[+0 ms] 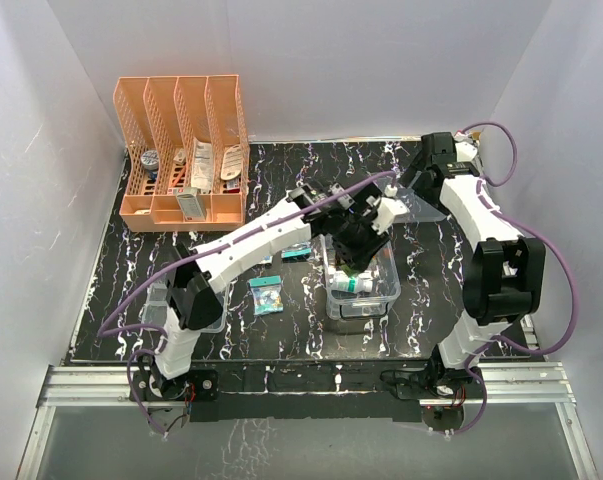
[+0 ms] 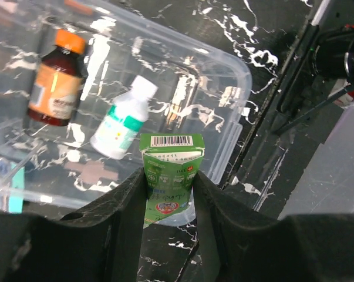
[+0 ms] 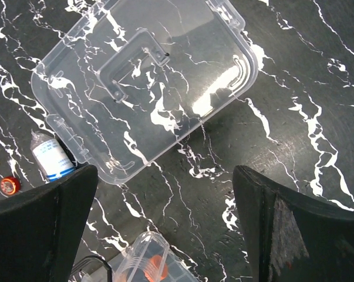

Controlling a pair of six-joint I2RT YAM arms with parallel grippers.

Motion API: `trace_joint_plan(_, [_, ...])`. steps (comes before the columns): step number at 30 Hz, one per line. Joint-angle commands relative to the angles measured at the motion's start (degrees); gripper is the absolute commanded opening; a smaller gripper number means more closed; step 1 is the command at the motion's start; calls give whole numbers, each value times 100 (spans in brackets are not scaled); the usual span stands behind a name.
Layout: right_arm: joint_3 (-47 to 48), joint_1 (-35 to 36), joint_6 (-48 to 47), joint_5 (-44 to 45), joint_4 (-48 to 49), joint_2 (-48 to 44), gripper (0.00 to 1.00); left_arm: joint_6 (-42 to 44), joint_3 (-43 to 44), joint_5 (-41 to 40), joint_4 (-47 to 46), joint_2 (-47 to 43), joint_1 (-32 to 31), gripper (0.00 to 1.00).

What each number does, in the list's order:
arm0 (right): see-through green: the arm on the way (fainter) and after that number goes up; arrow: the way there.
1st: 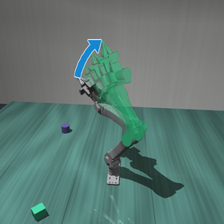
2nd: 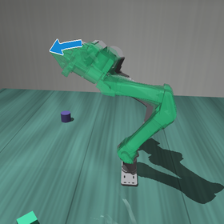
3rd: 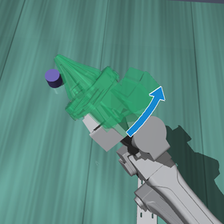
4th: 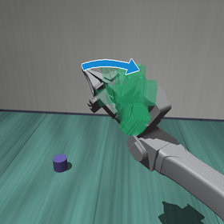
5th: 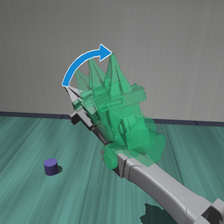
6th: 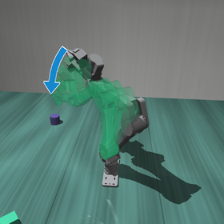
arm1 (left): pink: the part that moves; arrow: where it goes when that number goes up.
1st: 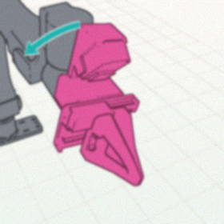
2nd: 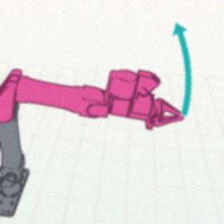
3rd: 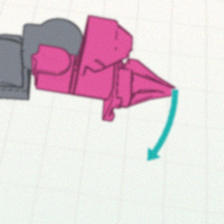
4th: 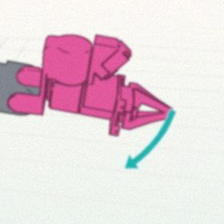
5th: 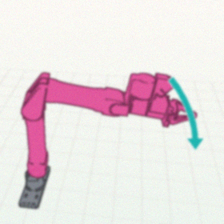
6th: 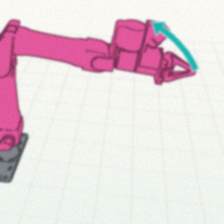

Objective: Organize the medicine kit

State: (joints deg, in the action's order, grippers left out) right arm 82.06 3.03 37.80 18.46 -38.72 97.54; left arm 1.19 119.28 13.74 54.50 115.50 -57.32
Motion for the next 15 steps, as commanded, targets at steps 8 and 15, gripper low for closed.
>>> trace_joint_plan(8, [-409,-268,-49,-10,319,-678,98,601,32,482,95,396,-243,35])
trace_joint_plan(15, [-657,-490,-61,-101,395,-832,98,1062,12,439,150,630,-253,36])
